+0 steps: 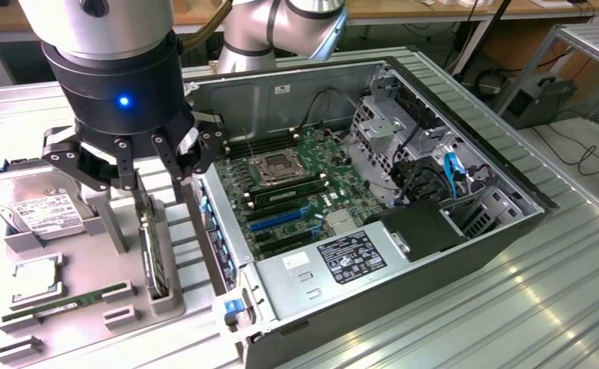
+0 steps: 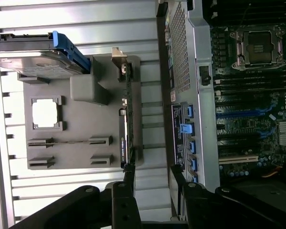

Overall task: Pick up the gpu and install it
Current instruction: 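Pick up the gpu and move the gpu toward the slot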

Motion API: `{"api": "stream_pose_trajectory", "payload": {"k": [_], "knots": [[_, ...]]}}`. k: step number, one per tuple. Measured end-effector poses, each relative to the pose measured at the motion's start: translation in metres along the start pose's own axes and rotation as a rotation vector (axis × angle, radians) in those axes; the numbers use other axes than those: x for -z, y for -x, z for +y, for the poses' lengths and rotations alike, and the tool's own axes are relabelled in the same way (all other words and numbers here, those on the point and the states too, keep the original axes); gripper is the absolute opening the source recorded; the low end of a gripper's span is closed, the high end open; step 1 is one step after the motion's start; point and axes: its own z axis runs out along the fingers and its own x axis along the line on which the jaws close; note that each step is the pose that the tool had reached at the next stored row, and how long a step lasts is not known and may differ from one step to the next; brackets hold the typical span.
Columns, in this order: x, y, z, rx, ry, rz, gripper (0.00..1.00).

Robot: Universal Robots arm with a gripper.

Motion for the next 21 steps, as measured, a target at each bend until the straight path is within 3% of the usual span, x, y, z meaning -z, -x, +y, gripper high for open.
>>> {"api": "stream_pose_trajectory", "payload": {"k": [21], "knots": [[-0.0129,-0.002,-0.0007,0.000,0.0002,-0.0002,0.42]]}}
